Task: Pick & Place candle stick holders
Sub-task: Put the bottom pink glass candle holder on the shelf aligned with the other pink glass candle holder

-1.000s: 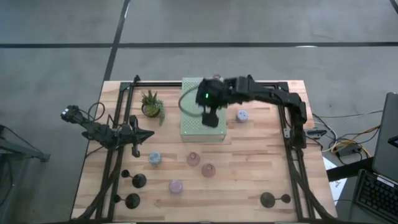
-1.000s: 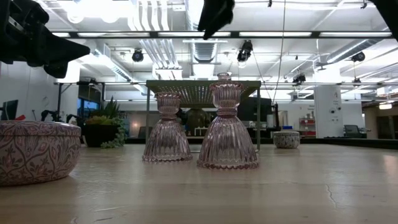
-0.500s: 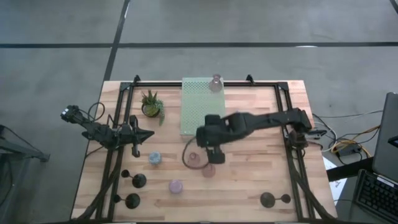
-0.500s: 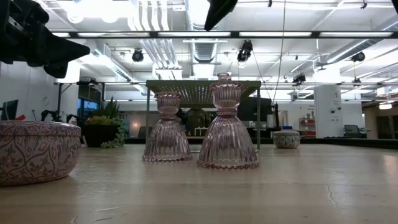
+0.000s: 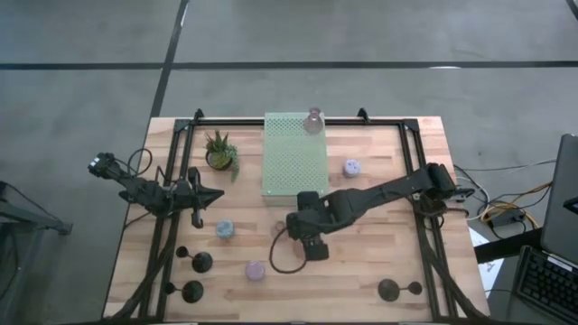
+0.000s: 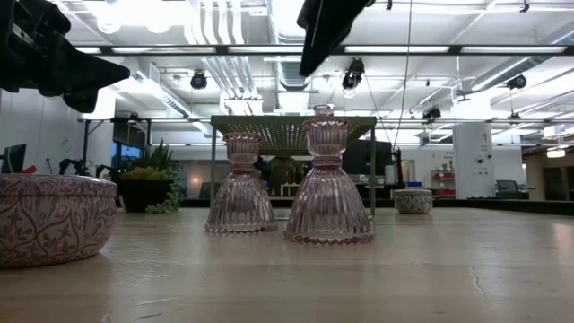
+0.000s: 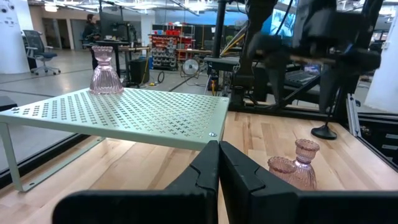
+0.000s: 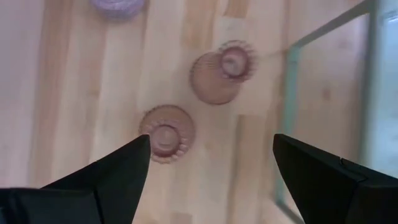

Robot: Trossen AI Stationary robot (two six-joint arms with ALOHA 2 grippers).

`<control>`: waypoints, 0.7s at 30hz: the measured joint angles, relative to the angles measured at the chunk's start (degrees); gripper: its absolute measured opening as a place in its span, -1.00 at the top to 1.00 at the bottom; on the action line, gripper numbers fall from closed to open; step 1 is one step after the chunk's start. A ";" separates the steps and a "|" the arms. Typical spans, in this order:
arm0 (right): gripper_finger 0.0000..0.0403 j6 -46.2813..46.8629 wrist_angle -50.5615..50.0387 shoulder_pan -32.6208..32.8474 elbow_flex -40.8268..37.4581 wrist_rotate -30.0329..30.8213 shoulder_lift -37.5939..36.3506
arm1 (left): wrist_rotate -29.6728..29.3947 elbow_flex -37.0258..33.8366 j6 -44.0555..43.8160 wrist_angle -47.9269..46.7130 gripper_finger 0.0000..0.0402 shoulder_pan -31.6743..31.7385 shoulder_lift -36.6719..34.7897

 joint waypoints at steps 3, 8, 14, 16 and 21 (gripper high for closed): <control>-0.66 0.47 2.86 0.19 -2.70 -1.60 0.04 | -0.01 0.00 0.00 0.00 0.93 -0.01 0.00; -0.66 0.64 6.30 0.35 -6.23 -1.82 0.04 | -0.02 0.00 0.00 0.00 0.93 0.00 0.00; -0.66 1.27 9.25 0.57 -9.51 -2.90 0.04 | -0.02 0.00 -0.01 0.00 0.93 -0.01 0.00; -0.65 1.74 10.16 0.54 -10.67 -2.90 0.04 | -0.02 0.00 0.00 0.00 0.93 -0.02 0.00; -0.62 2.16 13.88 1.48 -13.13 -2.84 0.04 | -0.01 0.00 -0.01 -0.02 0.93 -0.01 0.00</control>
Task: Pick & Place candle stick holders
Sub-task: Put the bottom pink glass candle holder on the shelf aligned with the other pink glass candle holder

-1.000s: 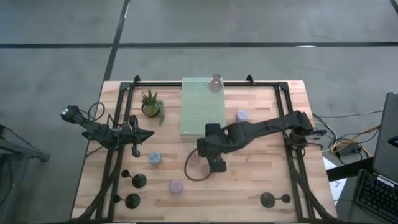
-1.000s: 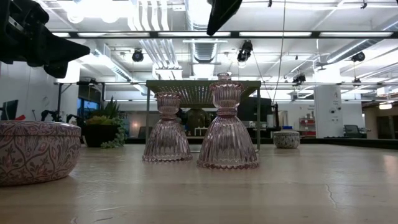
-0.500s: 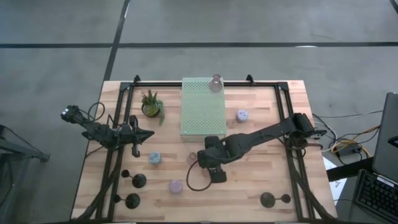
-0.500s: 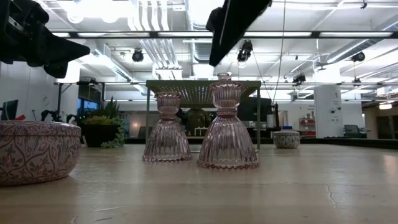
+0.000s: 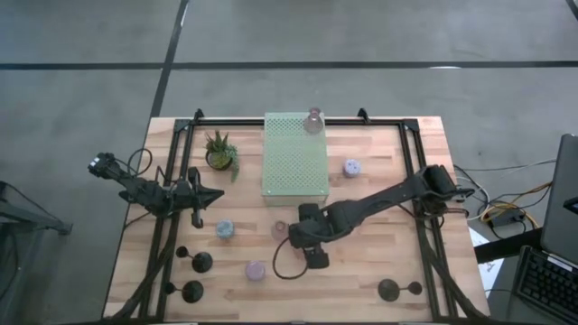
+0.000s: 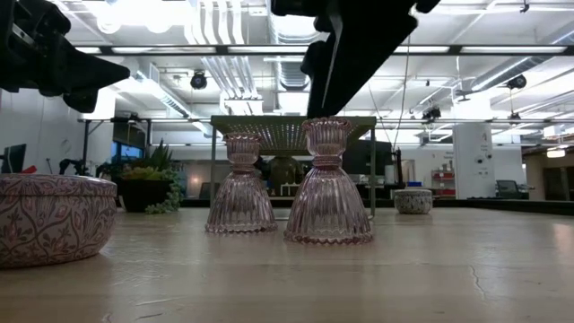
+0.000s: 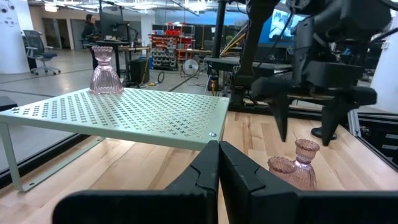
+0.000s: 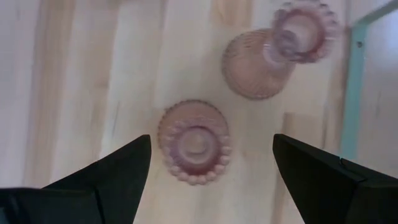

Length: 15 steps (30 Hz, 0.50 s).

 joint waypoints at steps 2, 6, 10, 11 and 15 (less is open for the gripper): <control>-0.62 0.42 0.90 0.55 -0.56 -0.06 0.00 | -0.01 0.00 0.01 0.02 0.93 0.01 0.00; -0.62 0.87 1.50 1.18 -0.74 0.11 0.00 | 0.01 0.00 0.01 0.00 0.93 0.00 0.00; -0.62 0.87 3.26 1.29 -1.53 0.18 0.00 | -0.01 0.00 0.01 0.01 0.93 0.01 0.00; -0.62 0.87 3.42 1.31 -1.67 0.18 0.00 | 0.00 0.00 0.01 0.02 0.93 -0.01 0.00; -0.61 0.87 4.37 1.29 -2.41 0.23 0.00 | -0.01 0.00 0.01 0.01 0.93 0.00 0.00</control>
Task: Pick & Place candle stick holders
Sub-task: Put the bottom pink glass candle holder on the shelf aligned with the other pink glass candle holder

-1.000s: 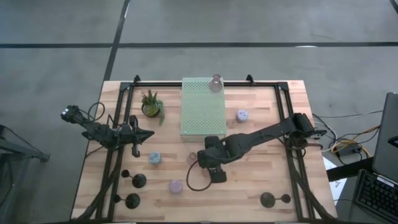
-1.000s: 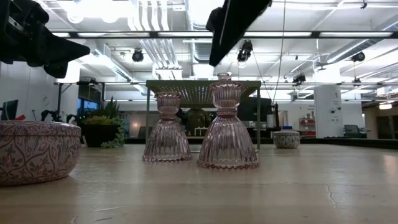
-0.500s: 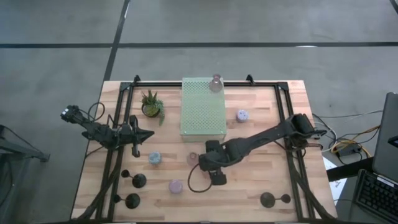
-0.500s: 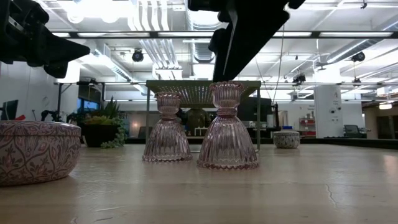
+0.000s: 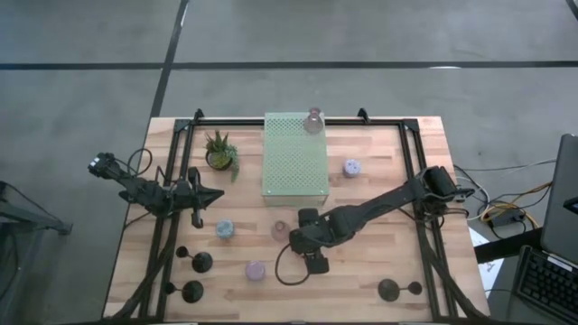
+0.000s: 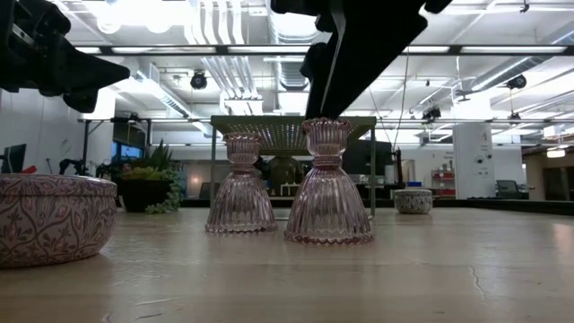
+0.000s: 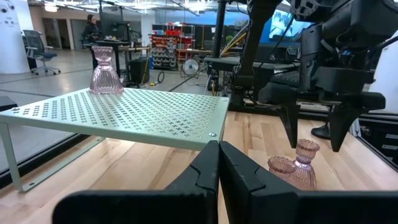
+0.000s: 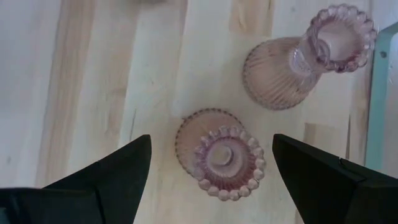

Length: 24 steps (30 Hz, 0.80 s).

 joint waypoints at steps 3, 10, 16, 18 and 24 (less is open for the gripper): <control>-0.61 0.28 -0.01 -0.02 -0.29 0.43 0.00 | 0.00 0.00 -0.01 0.02 0.93 0.02 0.00; -0.61 1.07 0.66 0.00 -0.65 0.52 0.00 | 0.01 0.00 0.00 0.01 0.93 0.01 0.00; -0.61 1.07 2.02 -0.02 -1.87 0.55 0.00 | 0.00 0.00 0.00 0.01 0.93 0.02 0.00; -0.61 1.05 2.79 0.00 -2.52 0.55 0.00 | 0.00 0.00 0.00 0.00 0.93 0.02 0.00; -0.61 1.07 3.39 -0.02 -3.60 0.55 0.00 | 0.01 0.00 0.00 0.01 0.93 -0.01 0.00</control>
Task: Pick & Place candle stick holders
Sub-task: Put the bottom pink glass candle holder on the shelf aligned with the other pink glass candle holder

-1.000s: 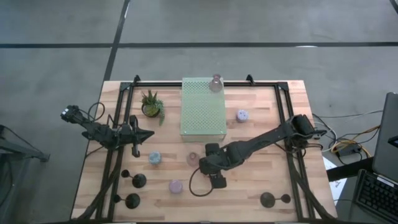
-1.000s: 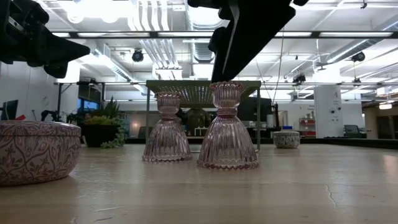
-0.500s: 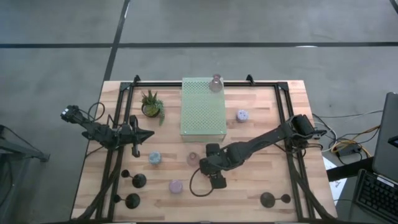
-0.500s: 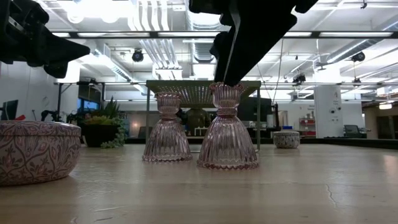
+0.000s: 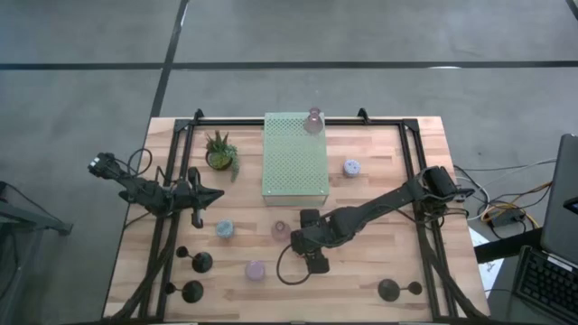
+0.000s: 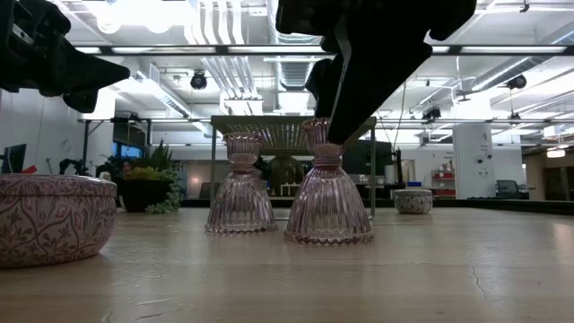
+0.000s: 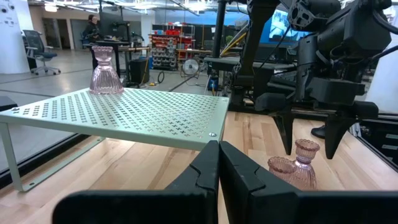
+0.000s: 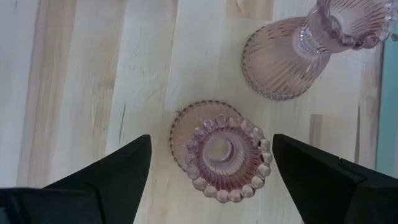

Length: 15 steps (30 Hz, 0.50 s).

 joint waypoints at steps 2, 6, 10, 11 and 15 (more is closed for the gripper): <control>-0.61 -0.02 0.65 0.00 0.01 0.00 0.00 | 0.01 0.00 -0.01 0.01 0.93 0.01 0.00; -0.61 -0.02 1.10 0.00 0.39 0.00 0.00 | -0.01 0.00 0.00 0.01 0.93 0.01 0.00; -0.61 -0.02 0.99 0.00 0.32 -0.02 0.00 | -0.01 0.00 -0.01 0.01 0.93 0.02 0.00; -0.61 -0.01 0.99 0.00 0.23 -0.02 0.00 | 0.01 0.00 0.00 0.01 0.93 0.01 0.00; -0.61 0.22 0.96 0.00 0.04 -0.04 0.00 | 0.01 0.00 0.00 0.00 0.93 0.01 0.00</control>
